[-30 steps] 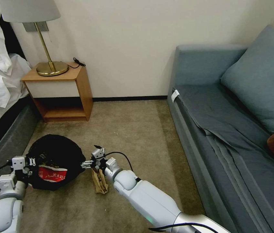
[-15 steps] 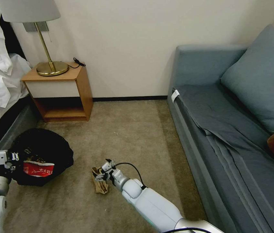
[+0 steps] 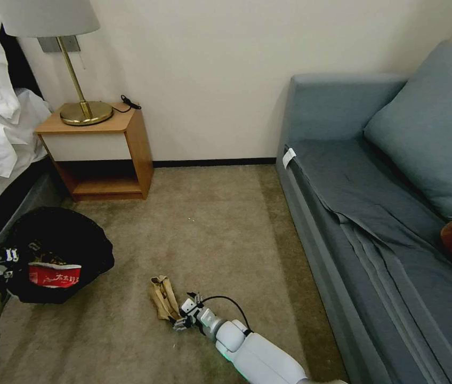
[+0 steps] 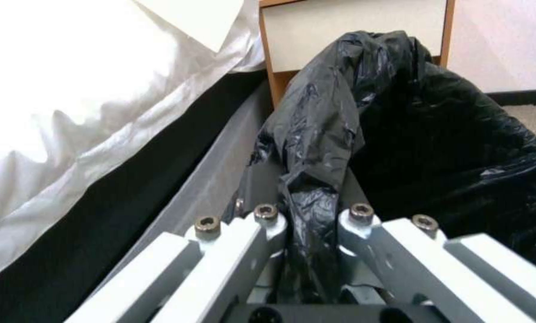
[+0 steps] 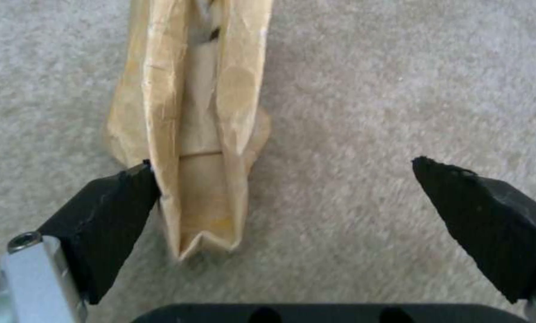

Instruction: Pick up the trash bin, then pick up the garbage on the floor and place it into the trash bin.

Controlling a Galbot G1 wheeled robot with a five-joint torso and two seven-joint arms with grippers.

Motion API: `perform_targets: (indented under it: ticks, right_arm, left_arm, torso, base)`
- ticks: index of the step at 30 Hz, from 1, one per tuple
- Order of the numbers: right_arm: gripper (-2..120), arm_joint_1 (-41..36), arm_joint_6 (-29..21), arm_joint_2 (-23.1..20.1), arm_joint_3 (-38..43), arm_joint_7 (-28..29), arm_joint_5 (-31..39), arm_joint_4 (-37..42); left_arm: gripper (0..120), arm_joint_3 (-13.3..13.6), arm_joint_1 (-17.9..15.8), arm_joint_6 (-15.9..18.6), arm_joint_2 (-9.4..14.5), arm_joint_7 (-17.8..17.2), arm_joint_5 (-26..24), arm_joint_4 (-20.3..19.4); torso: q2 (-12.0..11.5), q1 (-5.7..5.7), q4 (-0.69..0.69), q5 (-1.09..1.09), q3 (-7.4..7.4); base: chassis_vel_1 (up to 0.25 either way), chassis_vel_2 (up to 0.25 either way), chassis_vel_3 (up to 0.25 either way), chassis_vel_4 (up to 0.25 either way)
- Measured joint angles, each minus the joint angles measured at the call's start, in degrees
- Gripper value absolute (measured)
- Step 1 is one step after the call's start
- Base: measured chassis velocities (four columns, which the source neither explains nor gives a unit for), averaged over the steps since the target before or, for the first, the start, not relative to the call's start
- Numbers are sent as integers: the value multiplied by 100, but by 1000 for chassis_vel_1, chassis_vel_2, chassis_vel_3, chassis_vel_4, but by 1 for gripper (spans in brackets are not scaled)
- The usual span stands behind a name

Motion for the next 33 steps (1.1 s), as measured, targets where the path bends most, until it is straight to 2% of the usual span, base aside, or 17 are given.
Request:
perform_targets:
  ticks: [5, 7, 8, 11, 13, 14, 16, 18, 20, 21, 23, 24, 26, 27, 31, 33]
  right_arm:
    - [98, 90, 5, 0, -33, -117, 46, -73]
    - [92, 107, 8, 0, -41, -168, 59, -104]
    - [85, 116, 14, 0, -41, -211, 64, -131]
    - [79, 118, 21, 0, -37, -238, 65, -152]
    - [67, 118, 26, 0, -41, -292, 66, -166]
    - [67, 118, 26, 0, -41, -292, 66, -166]
    - [56, 118, 26, 0, -59, -336, 66, -156]
    - [54, 119, 26, 0, -61, -339, 67, -155]
    - [40, 135, 26, 0, -62, -345, 74, -156]
    - [40, 135, 26, 0, -62, -345, 74, -156]
    - [30, 141, 24, 0, -60, -345, 83, -147]
    - [30, 141, 24, 0, -60, -345, 83, -147]
    - [19, 141, 22, 0, -76, -343, 121, -78]
    - [19, 141, 22, 0, -76, -343, 121, -78]
    - [2, 145, 13, -1, -137, -337, 197, -6]
    - [0, 154, 12, -1, -149, -333, 204, 18]
  left_arm:
    - [5, 4, 12, 1, -16, -7, 0, -100]
    - [5, 17, 9, 3, -34, -7, 2, -115]
    - [5, 26, -3, 4, -52, -7, 8, -116]
    - [5, 33, -10, 4, -69, -7, 13, -116]
    - [5, 42, -15, 5, -95, -7, 32, -115]
    - [5, 42, -15, 5, -95, -7, 32, -115]
    - [5, 42, -16, 28, -76, -7, 49, -146]
    - [5, 42, -16, 35, -63, -7, 49, -164]
    - [5, 55, -26, 43, -23, -6, 47, -188]
    - [5, 55, -26, 43, -23, -6, 47, -188]
    - [5, 66, -58, 45, -26, -4, 52, -137]
    - [5, 66, -58, 45, -26, -4, 52, -137]
    - [5, 115, -58, 42, -76, -1, 87, -117]
    - [5, 115, -58, 42, -76, -1, 87, -117]
    - [5, 164, -75, 2, -140, 12, 118, -69]
    - [5, 178, -86, -12, -153, 14, 120, -46]
  torso:
    - [0, 0, 0, 1, 0]
    - [0, 0, 0, 1, 0]
    - [0, 0, 0, 1, 0]
    - [0, 0, 0, 1, 0]
    - [0, 0, 0, 0, 0]
    - [0, 0, 0, 0, 0]
    - [0, 0, 0, 0, 0]
    - [0, 0, 0, 0, 0]
    - [1, 0, 0, 2, 0]
    - [1, 0, 0, 2, 0]
    - [0, 0, 0, 1, 0]
    - [0, 0, 0, 1, 0]
    - [0, 0, 0, 1, 0]
    - [0, 0, 0, 1, 0]
    - [0, 0, 0, 0, 0]
    - [0, 0, -1, 0, 0]
  base:
    - [0, 0, 0, 0]
    - [0, 0, 0, 0]
    - [0, 0, 0, 0]
    - [0, 0, 0, 0]
    - [0, 0, 0, 0]
    - [0, 0, 0, 0]
    - [0, 0, 0, 0]
    - [0, 0, 0, 0]
    - [0, 0, 0, 0]
    - [0, 0, 0, 0]
    - [0, 0, 0, 0]
    - [0, 0, 0, 0]
    - [0, 0, 0, 0]
    - [0, 0, 0, 0]
    - [0, 0, 0, 0]
    - [0, 0, 0, 0]
